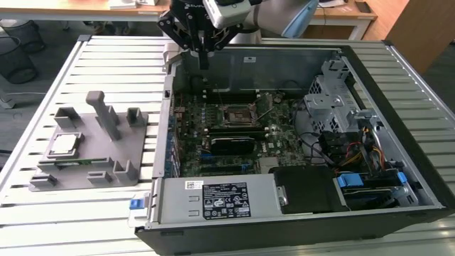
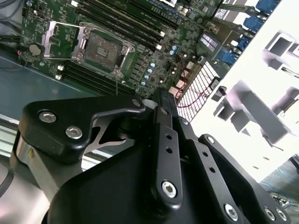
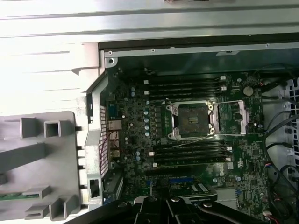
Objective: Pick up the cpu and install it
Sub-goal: 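Reach for the cpu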
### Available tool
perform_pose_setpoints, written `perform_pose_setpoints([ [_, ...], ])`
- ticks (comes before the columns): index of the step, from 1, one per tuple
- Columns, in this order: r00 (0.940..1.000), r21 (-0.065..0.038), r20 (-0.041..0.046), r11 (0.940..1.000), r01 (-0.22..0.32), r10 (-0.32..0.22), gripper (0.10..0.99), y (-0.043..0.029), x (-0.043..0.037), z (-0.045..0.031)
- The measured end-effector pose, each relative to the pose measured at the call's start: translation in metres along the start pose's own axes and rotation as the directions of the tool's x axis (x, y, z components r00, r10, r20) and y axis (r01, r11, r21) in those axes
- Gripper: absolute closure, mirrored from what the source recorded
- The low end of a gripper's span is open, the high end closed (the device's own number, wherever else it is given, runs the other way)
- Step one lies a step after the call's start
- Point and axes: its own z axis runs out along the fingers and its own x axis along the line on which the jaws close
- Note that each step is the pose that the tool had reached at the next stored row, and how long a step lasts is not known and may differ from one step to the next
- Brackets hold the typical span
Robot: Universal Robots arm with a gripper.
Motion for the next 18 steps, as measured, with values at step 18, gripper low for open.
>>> perform_pose_setpoints([
  [18, 1.0000, 0.000, -0.0001, 1.0000, 0.000, 0.000, 0.980, -0.0008, 0.0109, 0.0001],
])
